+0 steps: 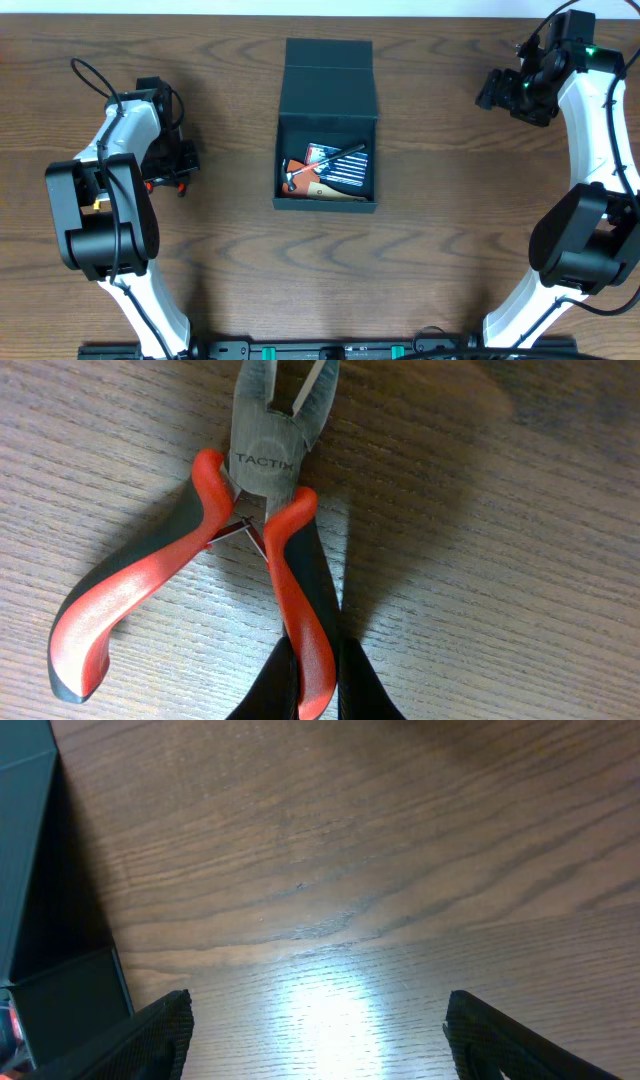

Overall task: Pack container
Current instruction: 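Carry the red pliers with left gripper into the box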

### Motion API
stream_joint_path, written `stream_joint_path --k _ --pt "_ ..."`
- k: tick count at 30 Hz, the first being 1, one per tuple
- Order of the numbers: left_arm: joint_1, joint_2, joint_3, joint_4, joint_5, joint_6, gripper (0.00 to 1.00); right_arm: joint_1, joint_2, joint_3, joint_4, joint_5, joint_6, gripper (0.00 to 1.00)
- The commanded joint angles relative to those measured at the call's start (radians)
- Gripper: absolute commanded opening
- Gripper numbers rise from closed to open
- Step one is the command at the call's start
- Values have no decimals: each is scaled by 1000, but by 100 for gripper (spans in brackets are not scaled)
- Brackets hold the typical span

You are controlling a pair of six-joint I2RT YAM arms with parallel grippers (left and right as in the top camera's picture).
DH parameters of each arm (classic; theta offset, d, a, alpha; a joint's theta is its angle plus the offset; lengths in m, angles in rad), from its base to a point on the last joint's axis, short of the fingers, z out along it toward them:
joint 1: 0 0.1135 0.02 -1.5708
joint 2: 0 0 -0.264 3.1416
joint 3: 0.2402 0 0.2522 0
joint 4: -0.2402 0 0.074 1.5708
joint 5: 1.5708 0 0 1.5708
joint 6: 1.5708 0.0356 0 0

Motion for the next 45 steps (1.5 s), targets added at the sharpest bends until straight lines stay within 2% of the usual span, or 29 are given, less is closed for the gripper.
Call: stream_joint_path --k 1,7,13,18,22,24,28,36,45 --pt "0 16 -5 -3 0 -7 6 7 3 -4 0 -11 4 82" --pt "-6 -50 25 -46 18 -6 6 7 3 -4 0 -11 4 83" --pt "-87 -244 132 -90 18 119 6 7 3 -4 7 -11 4 83" --pt "-278 -436 182 -36 17 395 6 7 3 -4 11 -12 5 83" --pt "-464 -499 182 3 16 651 6 7 3 -4 10 -12 5 82" --pt "-549 -492 179 5 16 755 6 7 3 -4 10 -12 5 82" --pt "-643 -435 161 10 13 842 6 7 3 -4 8 -12 4 81" --pt "-656 -233 160 11 13 919 6 7 3 -4 3 -12 4 81" --pt "-656 -71 160 53 14 920 6 7 3 -4 3 -11 4 80"
